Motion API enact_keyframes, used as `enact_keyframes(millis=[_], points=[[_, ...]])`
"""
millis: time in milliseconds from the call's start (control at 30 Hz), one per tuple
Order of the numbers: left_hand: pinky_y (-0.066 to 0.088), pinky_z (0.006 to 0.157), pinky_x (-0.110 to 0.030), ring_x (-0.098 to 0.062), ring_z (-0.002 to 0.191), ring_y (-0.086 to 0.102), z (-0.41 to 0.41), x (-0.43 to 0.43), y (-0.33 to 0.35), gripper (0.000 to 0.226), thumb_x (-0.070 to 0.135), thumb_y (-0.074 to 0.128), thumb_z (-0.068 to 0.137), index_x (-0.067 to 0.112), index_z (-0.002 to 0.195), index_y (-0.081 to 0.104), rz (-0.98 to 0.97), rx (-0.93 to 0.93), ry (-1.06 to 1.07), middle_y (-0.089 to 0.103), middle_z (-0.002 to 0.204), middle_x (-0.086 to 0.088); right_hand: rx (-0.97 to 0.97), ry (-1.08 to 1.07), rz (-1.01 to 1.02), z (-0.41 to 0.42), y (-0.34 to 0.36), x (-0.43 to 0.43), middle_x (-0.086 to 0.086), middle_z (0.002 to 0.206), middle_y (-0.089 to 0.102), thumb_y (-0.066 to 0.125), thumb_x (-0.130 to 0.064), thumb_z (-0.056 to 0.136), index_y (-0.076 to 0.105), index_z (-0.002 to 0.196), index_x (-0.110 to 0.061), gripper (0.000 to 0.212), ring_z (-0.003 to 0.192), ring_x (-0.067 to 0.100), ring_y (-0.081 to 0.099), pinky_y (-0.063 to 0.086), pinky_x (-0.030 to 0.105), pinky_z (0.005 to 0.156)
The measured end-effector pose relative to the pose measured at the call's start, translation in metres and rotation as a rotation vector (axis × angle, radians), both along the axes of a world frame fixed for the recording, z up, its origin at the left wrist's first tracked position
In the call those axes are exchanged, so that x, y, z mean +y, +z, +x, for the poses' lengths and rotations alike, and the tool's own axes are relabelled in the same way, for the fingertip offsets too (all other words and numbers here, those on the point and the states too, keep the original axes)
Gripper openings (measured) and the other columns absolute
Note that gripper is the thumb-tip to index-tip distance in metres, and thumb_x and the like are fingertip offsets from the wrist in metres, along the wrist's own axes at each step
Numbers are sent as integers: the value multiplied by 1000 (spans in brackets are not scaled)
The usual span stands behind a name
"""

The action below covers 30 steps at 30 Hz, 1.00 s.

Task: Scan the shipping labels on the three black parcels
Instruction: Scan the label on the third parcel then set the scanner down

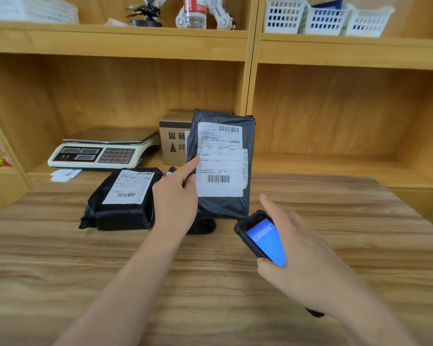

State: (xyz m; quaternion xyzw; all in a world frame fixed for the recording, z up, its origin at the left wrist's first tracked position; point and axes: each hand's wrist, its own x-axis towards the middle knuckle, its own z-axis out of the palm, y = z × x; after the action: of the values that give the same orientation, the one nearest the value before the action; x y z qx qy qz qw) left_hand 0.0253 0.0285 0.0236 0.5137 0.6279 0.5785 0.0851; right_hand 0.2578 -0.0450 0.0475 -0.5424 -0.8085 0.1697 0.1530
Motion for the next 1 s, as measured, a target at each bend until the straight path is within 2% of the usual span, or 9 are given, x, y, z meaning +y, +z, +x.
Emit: enact_keyframes(millis=[300,400,467,500,600,667,800,900,1000], points=[[35,57,-9,-10,60,43,-4,-1,-3,42,13,55,101,37,135,65,-13,16,0,60,72,2,9,-10,-13,2,7,-1,-24,138,28,54,-47,81,-14,148,-59,97,120,8,38,36,30,90],[41,65,-12,-7,68,57,-5,4,-6,42,15,56,100,39,133,66,-66,8,-37,75,91,0,20,-22,-9,3,7,-1,-26,140,27,55,-47,79,-14,148,-59,99,122,7,38,38,31,89],[44,72,-6,10,84,62,-4,7,-8,42,13,56,99,38,132,67,-125,-13,-72,76,107,9,31,-30,-4,4,7,-1,-25,136,29,56,-48,79,-14,148,-60,99,119,8,40,40,32,88],[48,80,-9,12,93,63,-2,8,-9,42,13,56,99,36,132,67,-142,-43,-101,75,113,12,37,-29,-1,4,7,0,-25,134,31,57,-49,79,-14,147,-61,99,117,8,41,41,32,88],[57,96,-35,-11,110,68,3,10,-12,40,12,57,99,31,133,68,-158,-73,-126,74,124,10,60,-11,5,6,5,1,-24,128,33,58,-50,80,-15,145,-63,99,110,8,43,42,33,87],[57,96,-39,-17,112,68,6,14,-15,40,11,57,99,29,134,68,-174,-63,-112,73,127,6,82,-3,6,8,5,3,-25,130,31,60,-48,81,-15,145,-64,99,109,7,41,41,31,86],[51,104,-33,-11,120,63,10,25,-21,41,8,57,98,28,133,68,-191,-98,-151,70,130,8,116,-17,23,13,3,9,-24,132,31,61,-47,83,-14,147,-62,100,111,9,43,40,30,83],[50,97,-24,-6,113,62,16,37,-21,41,6,56,98,24,133,68,-199,-80,-172,69,127,10,159,-35,40,17,2,13,-25,135,31,62,-46,82,-12,147,-62,99,117,7,40,37,29,85],[55,96,-30,-8,106,64,24,51,-21,39,8,57,99,24,133,68,-221,-57,-191,69,130,8,181,-60,47,22,0,17,-24,137,31,62,-45,81,-10,148,-61,100,119,6,39,35,28,85]])
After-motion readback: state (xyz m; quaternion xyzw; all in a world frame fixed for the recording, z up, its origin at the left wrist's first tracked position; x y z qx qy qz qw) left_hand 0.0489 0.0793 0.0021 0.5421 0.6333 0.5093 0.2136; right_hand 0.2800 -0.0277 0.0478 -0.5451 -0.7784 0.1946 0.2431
